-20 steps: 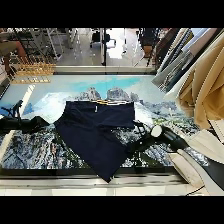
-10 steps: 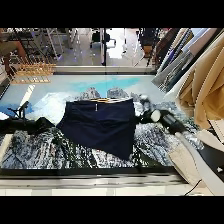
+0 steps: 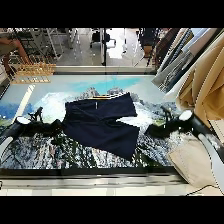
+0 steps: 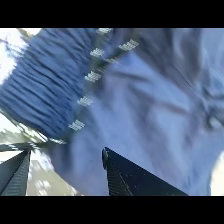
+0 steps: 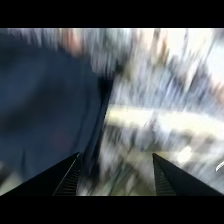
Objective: Fold the clothes and pants, and hang the long-sleeved shirts on hangers.
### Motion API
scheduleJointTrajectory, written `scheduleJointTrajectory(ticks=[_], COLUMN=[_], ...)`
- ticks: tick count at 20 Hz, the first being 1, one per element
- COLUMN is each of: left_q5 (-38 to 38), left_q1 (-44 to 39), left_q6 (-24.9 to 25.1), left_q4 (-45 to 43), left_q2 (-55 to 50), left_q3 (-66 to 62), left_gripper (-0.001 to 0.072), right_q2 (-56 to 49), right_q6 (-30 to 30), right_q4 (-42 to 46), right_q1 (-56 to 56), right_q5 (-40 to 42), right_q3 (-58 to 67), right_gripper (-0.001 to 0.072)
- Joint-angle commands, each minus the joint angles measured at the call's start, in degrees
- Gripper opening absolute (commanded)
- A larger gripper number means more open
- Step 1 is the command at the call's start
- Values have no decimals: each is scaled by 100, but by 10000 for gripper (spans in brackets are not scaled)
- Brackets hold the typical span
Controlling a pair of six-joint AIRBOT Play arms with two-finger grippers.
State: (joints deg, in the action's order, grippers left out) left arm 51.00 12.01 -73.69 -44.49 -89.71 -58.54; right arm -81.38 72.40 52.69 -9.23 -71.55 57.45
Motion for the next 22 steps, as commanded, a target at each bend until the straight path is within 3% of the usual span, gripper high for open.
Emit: scheduleJointTrajectory(ticks=[1, 4, 5, 6, 7, 8, 11, 12, 14, 18, 22], left_q5=[-400, -468, -535, -610, -686, -756, -820, -778, -535, 297, 1703], left_q1=[-57, -57, -59, -59, -59, -59, -59, -59, -59, 42, 352], left_q6=[-291, -304, -302, -299, -267, -190, -195, -195, -190, 496, 855], left_q4=[151, 802, 999, 1180, 1309, 1421, 1504, 1504, 1506, 1499, 1357], left_q2=[-293, -560, -621, -662, -678, -684, -695, -695, -693, -225, 1049], left_q3=[17, 17, 17, 17, 17, 17, 17, 17, 17, -13, -804], left_gripper=[476, 461, 458, 341, 152, 46, 39, 39, 8, 6, 5], right_q2=[560, 494, 490, 490, 490, 481, 203, 55, -39, 1128, 3377], right_q6=[-1051, -1176, -1198, -1198, -1191, -1182, -874, -866, -905, -664, 721], right_q4=[-1134, -1021, -1051, -1102, -1097, -1088, -1071, -1123, -1268, -1058, 192], right_q1=[39, 551, 758, 964, 1187, 1427, 1978, 2157, 2446, 2474, 2334], right_q5=[-483, 243, 490, 686, 813, 868, 1069, 1150, 1165, 404, -1097], right_q3=[-1488, -1851, -1840, -1840, -1840, -1840, -1840, -1840, -1840, -1720, -586], right_gripper=[535, 651, 651, 649, 643, 643, 611, 495, 37, 14, 14])
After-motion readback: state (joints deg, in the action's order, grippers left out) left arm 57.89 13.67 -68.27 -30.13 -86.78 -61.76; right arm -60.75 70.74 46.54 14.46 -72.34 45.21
